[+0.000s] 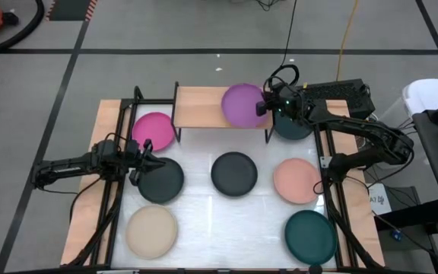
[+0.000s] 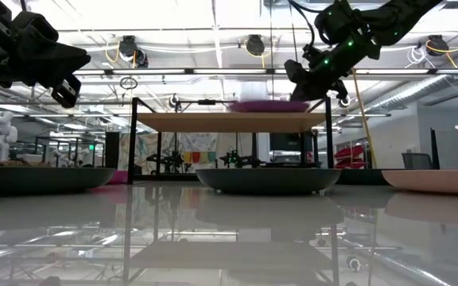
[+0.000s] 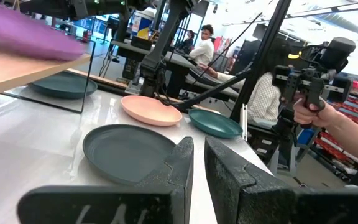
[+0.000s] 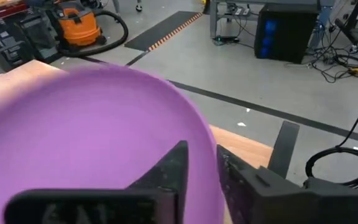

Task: Place and stack plates onto a shelf
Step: Put the purple plate on the shelf, then stack the pink plate on top of the purple plate on the shelf

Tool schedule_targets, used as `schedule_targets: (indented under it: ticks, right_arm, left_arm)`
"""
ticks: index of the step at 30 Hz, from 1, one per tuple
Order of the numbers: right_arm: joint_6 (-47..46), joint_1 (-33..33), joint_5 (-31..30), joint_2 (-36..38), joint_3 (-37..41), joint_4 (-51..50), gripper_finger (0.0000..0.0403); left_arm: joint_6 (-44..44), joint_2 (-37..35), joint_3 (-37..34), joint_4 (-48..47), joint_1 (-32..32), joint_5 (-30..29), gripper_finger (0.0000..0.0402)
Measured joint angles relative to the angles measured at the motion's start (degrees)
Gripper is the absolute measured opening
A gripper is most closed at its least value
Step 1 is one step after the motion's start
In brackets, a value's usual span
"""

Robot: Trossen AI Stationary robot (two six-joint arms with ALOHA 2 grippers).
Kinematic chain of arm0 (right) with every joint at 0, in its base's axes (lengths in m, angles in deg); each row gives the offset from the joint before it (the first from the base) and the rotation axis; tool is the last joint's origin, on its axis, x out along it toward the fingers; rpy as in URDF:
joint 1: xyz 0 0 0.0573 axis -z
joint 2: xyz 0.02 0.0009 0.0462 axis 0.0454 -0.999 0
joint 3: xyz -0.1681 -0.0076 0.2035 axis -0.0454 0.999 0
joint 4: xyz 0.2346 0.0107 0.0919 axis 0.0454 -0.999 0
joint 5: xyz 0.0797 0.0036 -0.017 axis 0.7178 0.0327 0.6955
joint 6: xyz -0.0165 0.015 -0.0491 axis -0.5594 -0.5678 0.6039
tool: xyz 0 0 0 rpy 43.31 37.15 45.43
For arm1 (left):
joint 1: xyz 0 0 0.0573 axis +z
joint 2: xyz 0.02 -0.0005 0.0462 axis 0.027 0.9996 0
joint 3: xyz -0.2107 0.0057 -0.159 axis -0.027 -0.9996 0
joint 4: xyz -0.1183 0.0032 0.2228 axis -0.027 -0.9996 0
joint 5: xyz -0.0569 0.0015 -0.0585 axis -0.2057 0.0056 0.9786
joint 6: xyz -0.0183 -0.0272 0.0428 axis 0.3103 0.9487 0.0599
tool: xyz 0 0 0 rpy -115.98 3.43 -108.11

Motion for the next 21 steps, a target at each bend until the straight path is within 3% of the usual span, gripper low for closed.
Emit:
schedule_targets:
  ticks: [6,13,17,21]
  right_arm:
    - [0.7,-0.2,1.5,0.8,0.0,4.1,0.0134]
    - [4.0,-3.6,15.3,6.7,0.0,14.4,0.0139]
    - [2.7,-7.9,23.9,9.1,0.3,14.2,0.0133]
    - [2.6,-13.8,26.9,9.1,3.7,16.5,0.0131]
  left_arm:
    - [0.0,0.0,0.0,0.0,0.0,0.0,0.0044]
    - [0.0,0.0,0.0,0.0,0.0,0.0,0.0044]
    - [0.0,0.0,0.0,0.0,0.0,0.0,0.0044]
    - [0.2,0.0,0.0,0.0,0.0,0.0,0.0044]
